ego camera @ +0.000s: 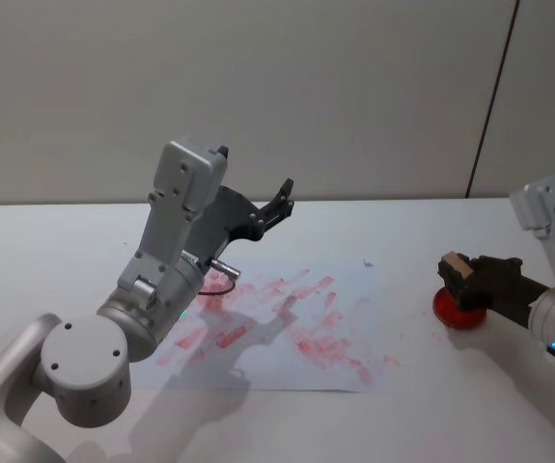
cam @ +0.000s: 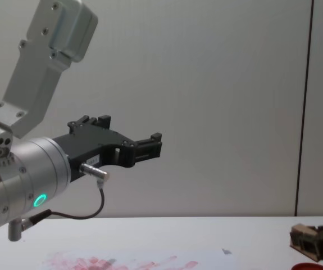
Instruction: Use the one hand to pick up the stamp and affix it onto the A4 paper.
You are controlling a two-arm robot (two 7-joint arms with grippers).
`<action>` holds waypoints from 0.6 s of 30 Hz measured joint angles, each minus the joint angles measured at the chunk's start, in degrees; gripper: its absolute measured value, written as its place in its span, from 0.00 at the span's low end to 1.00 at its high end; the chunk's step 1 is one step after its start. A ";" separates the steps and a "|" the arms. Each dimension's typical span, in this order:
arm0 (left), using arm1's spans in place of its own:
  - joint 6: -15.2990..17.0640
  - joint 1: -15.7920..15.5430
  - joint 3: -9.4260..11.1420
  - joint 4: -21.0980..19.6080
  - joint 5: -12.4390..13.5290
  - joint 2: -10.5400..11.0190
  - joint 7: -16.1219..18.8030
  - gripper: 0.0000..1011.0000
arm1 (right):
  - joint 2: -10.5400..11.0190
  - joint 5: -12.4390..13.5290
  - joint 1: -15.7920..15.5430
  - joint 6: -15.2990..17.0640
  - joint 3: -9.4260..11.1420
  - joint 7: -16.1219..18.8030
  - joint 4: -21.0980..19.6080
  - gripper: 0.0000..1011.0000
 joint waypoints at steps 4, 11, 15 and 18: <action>0.00 0.00 0.00 0.00 0.00 0.00 0.00 0.99 | -0.02 -0.60 0.20 0.47 -0.13 0.06 0.81 0.22; 0.00 0.00 0.00 0.00 0.00 0.00 0.00 0.99 | 0.05 -1.50 0.31 1.47 -0.30 0.12 1.80 0.22; 0.00 0.00 0.00 0.00 0.00 0.00 0.00 0.99 | 0.15 -1.91 0.28 1.88 -0.39 0.13 2.13 0.22; 0.00 0.00 0.00 0.00 0.00 0.00 0.00 0.99 | 0.20 -2.19 0.22 2.11 -0.44 0.13 2.31 0.22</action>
